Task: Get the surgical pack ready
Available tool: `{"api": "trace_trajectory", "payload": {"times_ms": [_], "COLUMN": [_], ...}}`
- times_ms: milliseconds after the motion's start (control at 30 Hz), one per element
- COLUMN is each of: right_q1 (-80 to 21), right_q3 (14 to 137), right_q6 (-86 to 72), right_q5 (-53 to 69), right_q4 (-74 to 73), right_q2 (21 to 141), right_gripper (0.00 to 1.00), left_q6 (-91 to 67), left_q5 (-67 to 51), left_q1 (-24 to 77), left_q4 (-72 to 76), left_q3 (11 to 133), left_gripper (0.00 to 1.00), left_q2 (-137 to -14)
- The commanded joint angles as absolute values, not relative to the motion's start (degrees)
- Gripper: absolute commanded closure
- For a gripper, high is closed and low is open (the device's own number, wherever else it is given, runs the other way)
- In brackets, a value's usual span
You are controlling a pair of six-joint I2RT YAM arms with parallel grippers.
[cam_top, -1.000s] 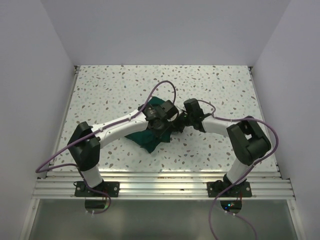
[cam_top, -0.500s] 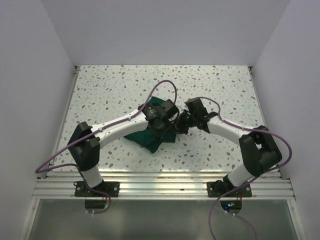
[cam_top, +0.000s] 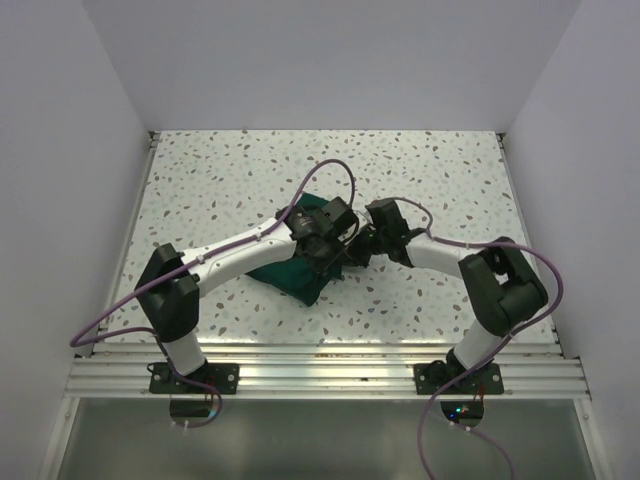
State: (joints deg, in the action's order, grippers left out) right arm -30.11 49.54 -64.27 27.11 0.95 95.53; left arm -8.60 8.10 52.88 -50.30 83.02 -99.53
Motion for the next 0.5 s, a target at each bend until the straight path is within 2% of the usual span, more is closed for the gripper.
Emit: {"api": "trace_trajectory", "payload": {"times_ms": [0,467], "right_q1": [-30.5,-30.9], "right_q3": [50.2,47.6], "right_q6": [-67.4,-74.9], "right_q5": [28.2,26.8], "right_q4": [10.8,30.4], "right_q2": [97.2,105.4], "right_gripper": [1.0,1.0], "left_q6": [-7.4,-7.0], "left_q5": [5.0,3.7], "left_q1": [53.2,53.2], "left_q4": [-47.1,-46.4], "left_q3": [86.0,85.6], "left_gripper": [1.0,1.0], "left_q2": [-97.1,-97.5]}}
